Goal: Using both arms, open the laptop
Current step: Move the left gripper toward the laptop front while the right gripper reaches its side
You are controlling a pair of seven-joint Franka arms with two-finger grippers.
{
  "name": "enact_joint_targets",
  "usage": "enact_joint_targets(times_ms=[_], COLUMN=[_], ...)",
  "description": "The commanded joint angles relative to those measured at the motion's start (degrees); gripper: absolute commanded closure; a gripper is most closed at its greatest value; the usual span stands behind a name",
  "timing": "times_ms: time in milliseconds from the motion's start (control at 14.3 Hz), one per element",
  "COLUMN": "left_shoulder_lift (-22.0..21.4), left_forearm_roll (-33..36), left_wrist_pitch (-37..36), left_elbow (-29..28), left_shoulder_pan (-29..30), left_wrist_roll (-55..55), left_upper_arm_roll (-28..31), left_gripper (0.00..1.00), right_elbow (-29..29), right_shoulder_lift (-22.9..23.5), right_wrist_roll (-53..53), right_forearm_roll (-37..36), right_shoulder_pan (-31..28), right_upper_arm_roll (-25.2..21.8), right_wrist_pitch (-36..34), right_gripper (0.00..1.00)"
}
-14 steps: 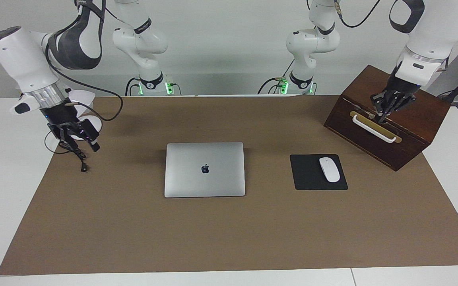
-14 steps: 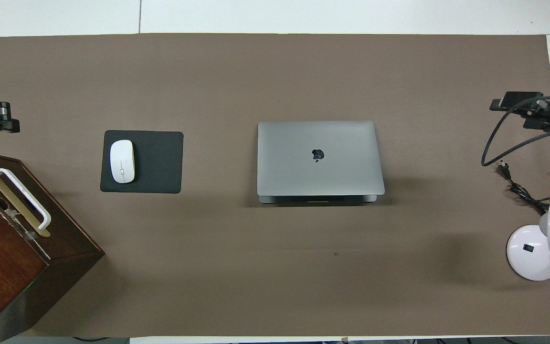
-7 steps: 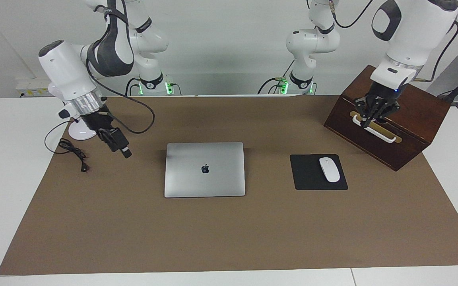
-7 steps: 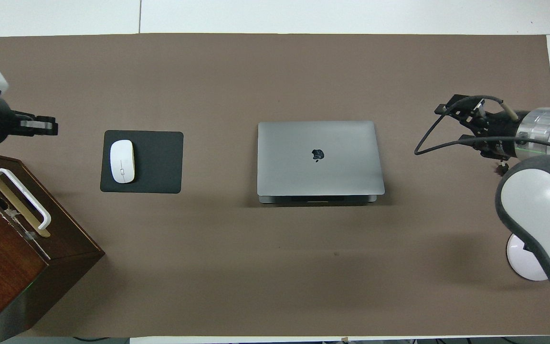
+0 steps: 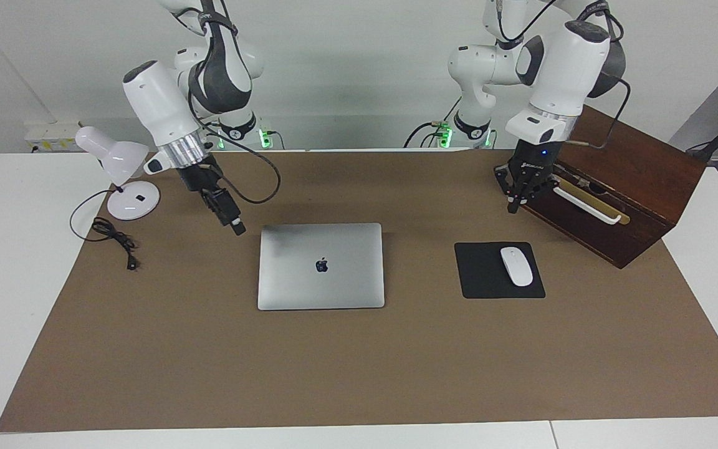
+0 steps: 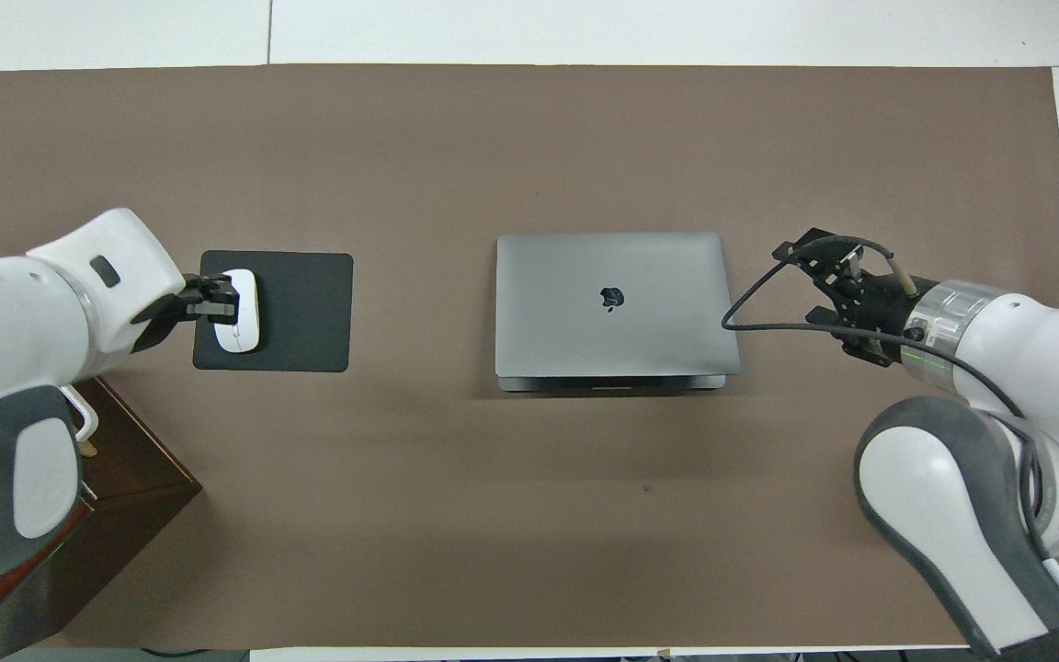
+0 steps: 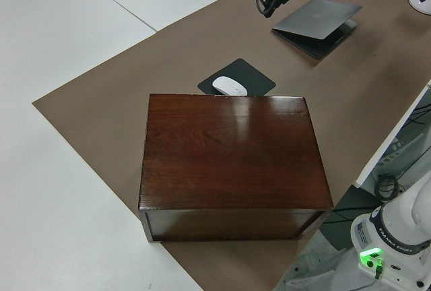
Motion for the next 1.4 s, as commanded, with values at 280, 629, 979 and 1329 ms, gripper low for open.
enact_joint_targets(times_ms=[280, 629, 979, 1329], left_shoulder_lift=[-7.89, -5.09, 2.56, 8.54], left_forearm_roll=[-1.05, -1.05, -1.14, -1.14], left_wrist_pitch=[19.41, 31.2, 45.68, 58.61], left_elbow=[-18.91, -24.12, -26.57, -29.47], left_shoulder_pan=[-8.27, -12.85, -17.84, -21.2], left_wrist_roll=[0.03, -2.09, -2.09, -1.83], left_upper_arm_roll=[0.77, 0.86, 0.95, 0.86], left_gripper=[1.0, 1.0, 1.0, 1.0], right_elbow=[-7.46, -10.01, -12.56, -13.0], right_shoulder_lift=[-4.85, -4.24, -2.76, 0.15], right_wrist_roll=[7.09, 11.65, 18.69, 21.59], right_forearm_roll=[1.46, 3.31, 3.31, 3.31], right_shoulder_pan=[2.63, 7.97, 13.95, 17.21], right_upper_arm_roll=[0.16, 0.25, 0.25, 0.25], right_wrist_pitch=[3.18, 8.18, 12.84, 14.43], right_gripper=[0.0, 0.0, 0.0, 0.0])
